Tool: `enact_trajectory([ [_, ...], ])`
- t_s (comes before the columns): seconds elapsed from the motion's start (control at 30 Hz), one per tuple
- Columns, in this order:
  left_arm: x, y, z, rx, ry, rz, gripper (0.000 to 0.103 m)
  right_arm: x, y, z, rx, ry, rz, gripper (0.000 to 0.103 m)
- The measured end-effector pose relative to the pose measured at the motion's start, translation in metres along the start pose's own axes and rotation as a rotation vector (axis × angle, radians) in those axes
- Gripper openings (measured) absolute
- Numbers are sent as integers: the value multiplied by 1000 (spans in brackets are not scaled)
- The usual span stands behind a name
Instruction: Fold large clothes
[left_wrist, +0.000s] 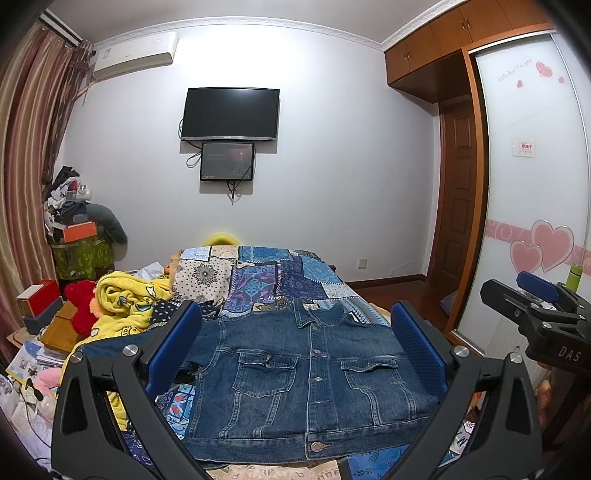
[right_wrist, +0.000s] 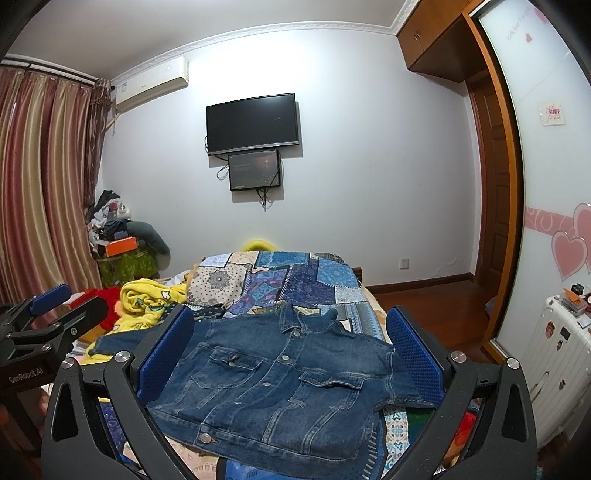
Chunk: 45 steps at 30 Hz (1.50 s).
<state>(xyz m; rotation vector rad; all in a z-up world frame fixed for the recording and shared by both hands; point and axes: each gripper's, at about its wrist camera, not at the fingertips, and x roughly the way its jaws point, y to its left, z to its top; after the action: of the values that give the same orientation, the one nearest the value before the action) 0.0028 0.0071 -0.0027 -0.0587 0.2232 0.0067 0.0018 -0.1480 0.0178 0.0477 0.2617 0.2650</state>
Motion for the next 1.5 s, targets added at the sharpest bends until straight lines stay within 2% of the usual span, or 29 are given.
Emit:
enact_trajectory([
  [0.4, 0, -1, -1, -6, -1, 1, 103, 1, 0, 1, 0, 6, -1, 103],
  [0.9, 20, 20, -4, -33, 24, 15, 103, 21, 9, 3, -26, 46, 2, 103],
  [1.07, 37, 35, -8, -56, 51, 22, 103, 35, 15, 2, -43, 73, -2, 103],
  [1.23, 63, 58, -13, -76, 87, 61, 103, 56, 19, -1, -54, 111, 1, 103],
  [1.37, 89, 83, -21, -96, 136, 91, 103, 80, 23, -6, -65, 156, 8, 103],
  [1.5, 119, 118, -35, -118, 206, 157, 103, 109, 24, -11, -66, 208, 19, 103],
])
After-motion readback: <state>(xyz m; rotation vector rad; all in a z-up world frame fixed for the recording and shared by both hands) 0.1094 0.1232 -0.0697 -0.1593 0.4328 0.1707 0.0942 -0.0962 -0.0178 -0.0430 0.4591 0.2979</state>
